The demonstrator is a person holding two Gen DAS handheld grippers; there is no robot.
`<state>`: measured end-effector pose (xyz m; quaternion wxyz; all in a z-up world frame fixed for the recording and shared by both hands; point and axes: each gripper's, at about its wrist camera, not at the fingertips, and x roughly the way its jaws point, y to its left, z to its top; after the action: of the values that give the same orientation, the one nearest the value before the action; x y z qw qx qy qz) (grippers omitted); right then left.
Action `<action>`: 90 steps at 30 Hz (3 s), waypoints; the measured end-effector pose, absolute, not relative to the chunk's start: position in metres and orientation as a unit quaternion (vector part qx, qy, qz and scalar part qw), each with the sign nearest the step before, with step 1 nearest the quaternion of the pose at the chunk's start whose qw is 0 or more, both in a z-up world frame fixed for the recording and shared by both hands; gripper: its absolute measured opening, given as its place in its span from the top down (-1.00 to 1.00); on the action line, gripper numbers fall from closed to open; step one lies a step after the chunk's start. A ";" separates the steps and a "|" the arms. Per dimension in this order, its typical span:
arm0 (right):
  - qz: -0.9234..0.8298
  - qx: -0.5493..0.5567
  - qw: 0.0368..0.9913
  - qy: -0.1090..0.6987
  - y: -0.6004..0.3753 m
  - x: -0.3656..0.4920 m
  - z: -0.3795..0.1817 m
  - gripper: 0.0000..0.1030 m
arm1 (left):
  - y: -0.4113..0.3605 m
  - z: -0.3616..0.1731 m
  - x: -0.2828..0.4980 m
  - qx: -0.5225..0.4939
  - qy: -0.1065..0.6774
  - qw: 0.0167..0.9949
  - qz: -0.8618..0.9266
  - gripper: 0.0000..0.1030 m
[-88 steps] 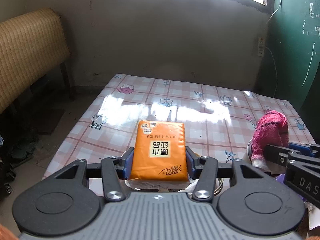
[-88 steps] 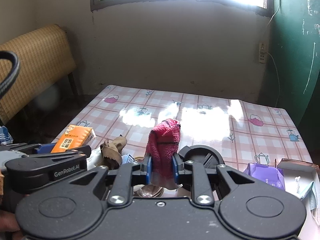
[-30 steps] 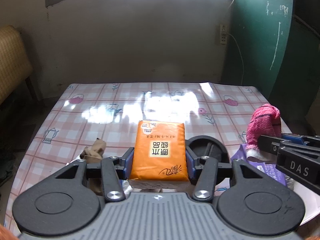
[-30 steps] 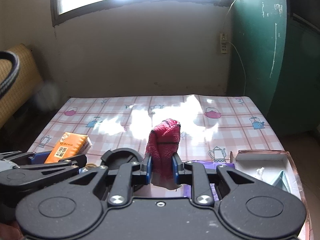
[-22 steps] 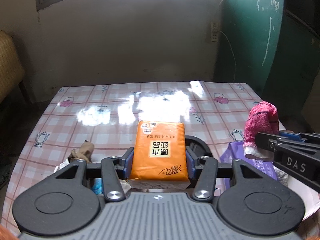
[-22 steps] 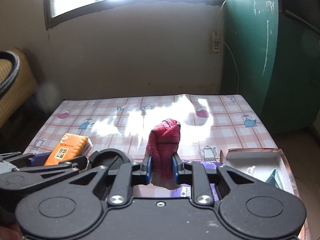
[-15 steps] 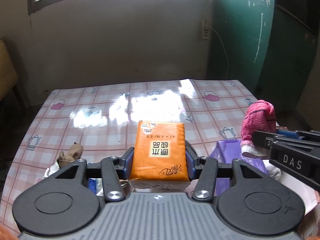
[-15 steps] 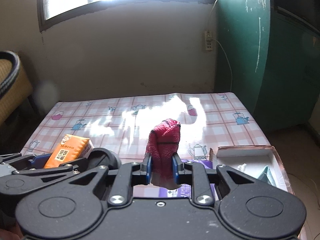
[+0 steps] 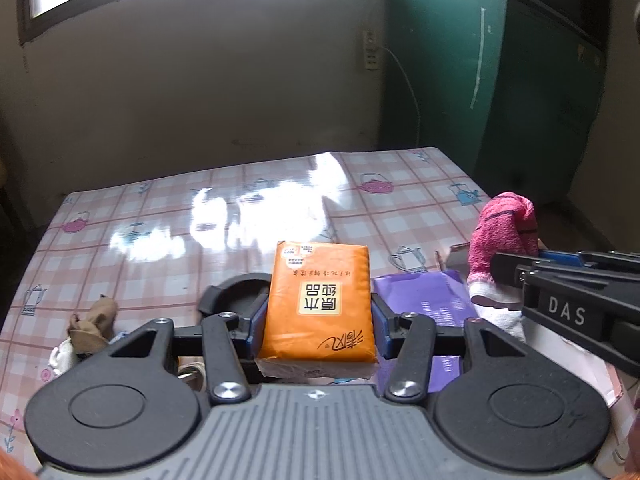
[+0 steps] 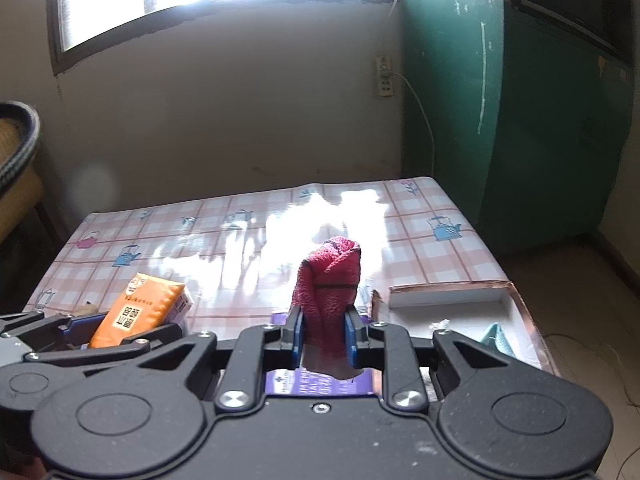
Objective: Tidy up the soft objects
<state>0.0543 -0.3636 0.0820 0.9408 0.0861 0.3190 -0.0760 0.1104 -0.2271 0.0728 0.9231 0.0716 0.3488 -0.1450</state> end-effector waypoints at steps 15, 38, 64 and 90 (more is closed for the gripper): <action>-0.121 0.102 0.934 0.320 -0.421 0.038 0.072 0.50 | -0.280 0.065 0.099 0.088 0.353 0.910 -0.197 -0.02; -0.174 0.127 0.909 0.358 -0.501 0.018 0.032 0.50 | -0.353 0.028 0.079 0.114 0.377 0.869 -0.300 -0.02; -0.157 0.111 0.921 0.338 -0.466 0.009 0.058 -0.08 | -0.311 0.056 0.076 0.093 0.370 0.898 -0.216 -0.75; -0.042 0.062 0.934 0.349 -0.322 0.050 0.076 -0.16 | -0.171 0.078 0.087 0.026 0.369 0.925 -0.092 -0.81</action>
<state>0.0498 -0.3216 0.0759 0.9342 0.0625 0.3486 -0.0419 0.0869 -0.1714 0.0776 0.9248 0.0256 0.3685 -0.0915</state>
